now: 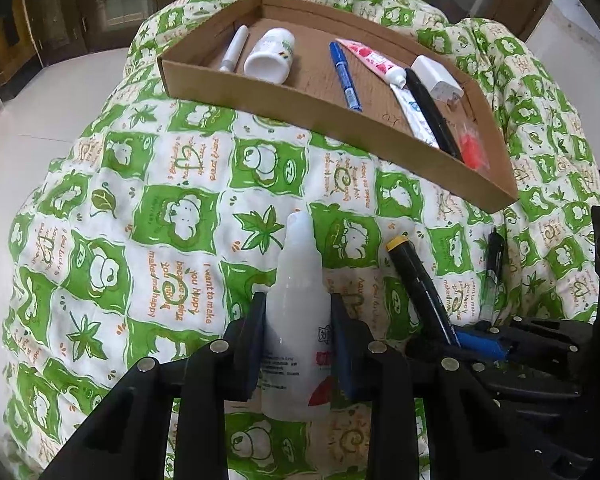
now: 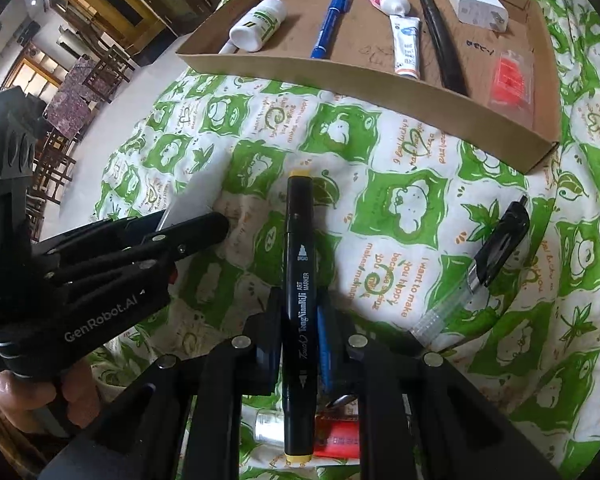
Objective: Organize rigid objects
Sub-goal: 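Lift the dropper bottle and black marker off the bedspread with both tools, then carry the dropper bottle and black marker over the tray with both tools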
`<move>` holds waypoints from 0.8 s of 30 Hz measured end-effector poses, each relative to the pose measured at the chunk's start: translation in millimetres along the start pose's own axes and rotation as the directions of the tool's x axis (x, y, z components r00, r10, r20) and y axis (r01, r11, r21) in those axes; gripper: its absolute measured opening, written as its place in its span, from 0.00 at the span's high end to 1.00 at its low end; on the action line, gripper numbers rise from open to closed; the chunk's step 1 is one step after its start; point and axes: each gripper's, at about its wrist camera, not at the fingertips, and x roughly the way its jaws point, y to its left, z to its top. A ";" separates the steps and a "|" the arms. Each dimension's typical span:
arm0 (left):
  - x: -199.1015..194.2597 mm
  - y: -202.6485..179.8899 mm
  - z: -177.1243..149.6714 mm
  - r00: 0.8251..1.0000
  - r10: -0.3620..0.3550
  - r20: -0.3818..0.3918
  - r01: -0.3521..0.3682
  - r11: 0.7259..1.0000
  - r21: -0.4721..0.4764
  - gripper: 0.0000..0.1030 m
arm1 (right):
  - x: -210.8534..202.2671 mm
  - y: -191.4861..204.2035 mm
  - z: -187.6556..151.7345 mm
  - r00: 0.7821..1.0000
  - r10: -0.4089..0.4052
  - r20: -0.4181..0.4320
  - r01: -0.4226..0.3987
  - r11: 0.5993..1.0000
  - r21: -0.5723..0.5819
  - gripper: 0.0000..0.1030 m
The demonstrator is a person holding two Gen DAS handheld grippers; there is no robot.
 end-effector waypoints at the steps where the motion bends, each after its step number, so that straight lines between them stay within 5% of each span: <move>1: -1.4 -0.7 -0.3 1.000 -0.004 0.006 0.004 1.000 0.001 0.70 | -0.9 -1.0 0.0 1.000 0.007 0.003 -0.007 1.000 0.005 0.86; 24: -23.4 12.1 -1.2 0.995 -0.034 0.092 0.039 0.998 -0.045 0.70 | -62.9 -23.3 11.7 0.977 0.095 0.189 -0.105 0.993 0.044 0.86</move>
